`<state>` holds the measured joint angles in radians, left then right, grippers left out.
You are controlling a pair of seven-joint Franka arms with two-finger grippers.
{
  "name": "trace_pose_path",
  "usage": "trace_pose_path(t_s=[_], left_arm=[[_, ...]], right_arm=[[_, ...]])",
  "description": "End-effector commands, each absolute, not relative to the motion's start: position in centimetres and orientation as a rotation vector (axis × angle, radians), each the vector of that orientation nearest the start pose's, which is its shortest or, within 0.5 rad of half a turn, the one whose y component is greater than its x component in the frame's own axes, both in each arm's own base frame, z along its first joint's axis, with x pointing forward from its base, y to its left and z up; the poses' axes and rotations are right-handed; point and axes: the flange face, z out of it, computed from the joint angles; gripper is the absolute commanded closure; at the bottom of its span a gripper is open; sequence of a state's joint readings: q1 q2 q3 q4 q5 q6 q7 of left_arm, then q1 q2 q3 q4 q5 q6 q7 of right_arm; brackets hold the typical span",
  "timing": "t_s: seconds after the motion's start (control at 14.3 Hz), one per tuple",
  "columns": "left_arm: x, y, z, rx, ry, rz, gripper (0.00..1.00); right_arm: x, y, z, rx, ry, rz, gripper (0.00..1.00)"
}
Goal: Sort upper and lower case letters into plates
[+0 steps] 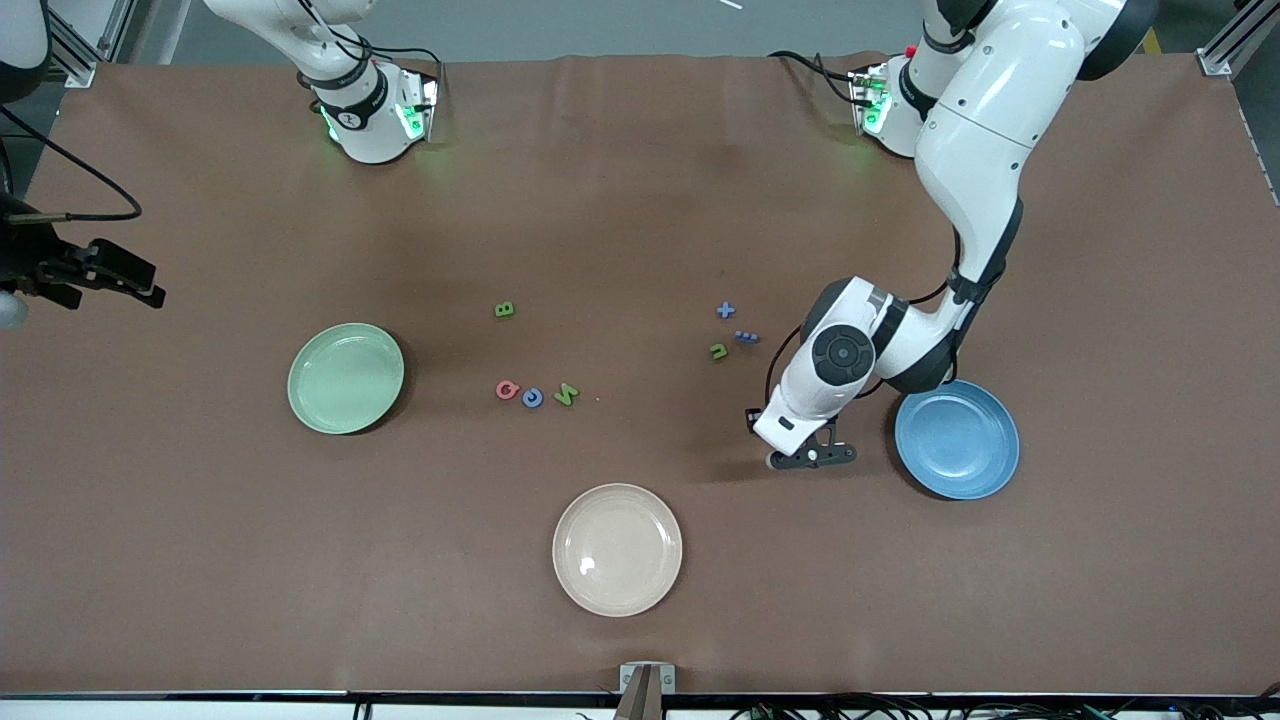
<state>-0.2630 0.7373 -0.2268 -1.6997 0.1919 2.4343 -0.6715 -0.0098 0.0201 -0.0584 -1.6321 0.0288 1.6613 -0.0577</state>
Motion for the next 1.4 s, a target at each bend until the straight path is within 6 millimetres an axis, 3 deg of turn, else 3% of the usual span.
trace_pose_path(t_s=[0.0,0.14,0.21,0.28,0.35,0.56,0.7,0.91,1.19,1.26,1.33], left_arm=[[60.8,-30.1,17.7,-3.154,-0.172,-0.023,0.70],[61.1,-29.8,18.2,-3.154,-0.178,-0.033,0.93],[61.3,-29.5,18.5,-3.155,-0.185,-0.040,1.00],[61.6,-29.1,18.7,-3.155,-0.190,-0.043,1.00],[61.9,-28.6,19.2,-3.148,-0.193,-0.037,1.00],[64.0,-24.4,22.8,-3.111,-0.143,-0.036,1.00],[64.3,-23.2,23.4,-3.103,-0.094,-0.018,1.00],[63.9,-23.6,22.9,-3.098,-0.107,0.004,1.00],[63.2,-24.9,22.6,-3.104,-0.179,0.021,0.97],[62.9,-25.5,22.4,-3.104,-0.185,0.027,0.95],[62.6,-25.9,22.2,-3.102,-0.192,0.033,0.83]], right_arm=[[58.1,-3.9,56.9,-3.102,0.009,0.038,0.00],[58.9,-4.1,55.7,-3.108,0.014,0.044,0.00],[60.0,-4.1,53.7,-3.114,0.012,0.054,0.00],[61.1,-4.3,50.5,-3.111,0.018,0.130,0.00],[61.5,-4.5,49.3,-3.105,0.022,0.151,0.00],[61.6,-2.9,48.5,-3.097,0.033,0.168,0.00],[61.7,-1.8,47.0,-3.085,0.150,0.158,0.00],[62.1,0.2,43.3,-3.033,0.265,0.145,0.00],[61.8,5.3,38.7,-3.030,0.403,0.086,0.00],[61.4,6.3,37.4,-3.028,0.426,0.063,0.00],[61.0,7.2,36.2,-3.026,0.447,0.042,0.00]])
